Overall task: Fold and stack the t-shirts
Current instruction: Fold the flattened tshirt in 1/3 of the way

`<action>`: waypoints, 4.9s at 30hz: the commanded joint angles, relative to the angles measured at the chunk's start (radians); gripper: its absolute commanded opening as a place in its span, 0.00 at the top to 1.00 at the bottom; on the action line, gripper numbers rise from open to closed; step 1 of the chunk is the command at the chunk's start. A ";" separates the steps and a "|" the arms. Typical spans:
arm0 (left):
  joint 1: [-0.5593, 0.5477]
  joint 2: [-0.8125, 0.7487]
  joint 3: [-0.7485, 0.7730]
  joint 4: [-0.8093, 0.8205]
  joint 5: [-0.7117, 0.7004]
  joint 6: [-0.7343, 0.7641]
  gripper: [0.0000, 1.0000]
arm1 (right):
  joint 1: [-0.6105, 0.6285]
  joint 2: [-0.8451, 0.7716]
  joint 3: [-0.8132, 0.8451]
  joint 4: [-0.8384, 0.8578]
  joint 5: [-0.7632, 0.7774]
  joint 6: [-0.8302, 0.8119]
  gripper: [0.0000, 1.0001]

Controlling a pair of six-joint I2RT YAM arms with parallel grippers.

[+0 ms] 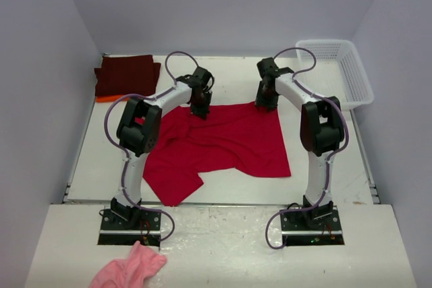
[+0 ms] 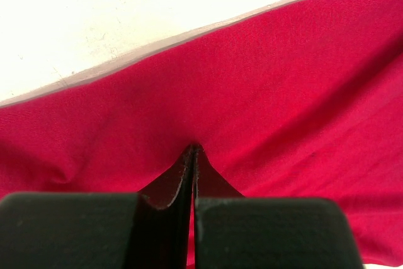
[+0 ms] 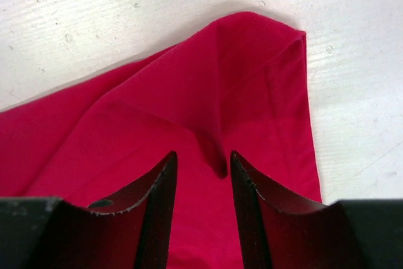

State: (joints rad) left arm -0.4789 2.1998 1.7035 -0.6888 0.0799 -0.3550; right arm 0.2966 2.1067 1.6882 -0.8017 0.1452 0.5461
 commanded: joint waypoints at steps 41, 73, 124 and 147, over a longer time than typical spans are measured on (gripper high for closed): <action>0.000 -0.084 -0.039 0.014 0.043 0.024 1.00 | 0.015 0.064 0.082 -0.080 0.047 0.074 0.73; 0.002 -0.064 -0.039 0.012 0.043 0.025 1.00 | 0.022 0.075 0.136 -0.129 0.093 0.071 1.00; 0.013 -0.051 -0.061 0.020 0.037 0.013 1.00 | 0.030 0.018 0.019 0.012 0.117 0.066 1.00; 0.042 -0.043 -0.166 0.044 0.015 -0.073 1.00 | 0.027 -0.129 -0.071 -0.165 0.364 0.026 1.00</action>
State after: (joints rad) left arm -0.4503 2.1441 1.5860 -0.5911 0.1287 -0.4286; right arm 0.3283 2.0109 1.6253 -0.9100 0.4335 0.5812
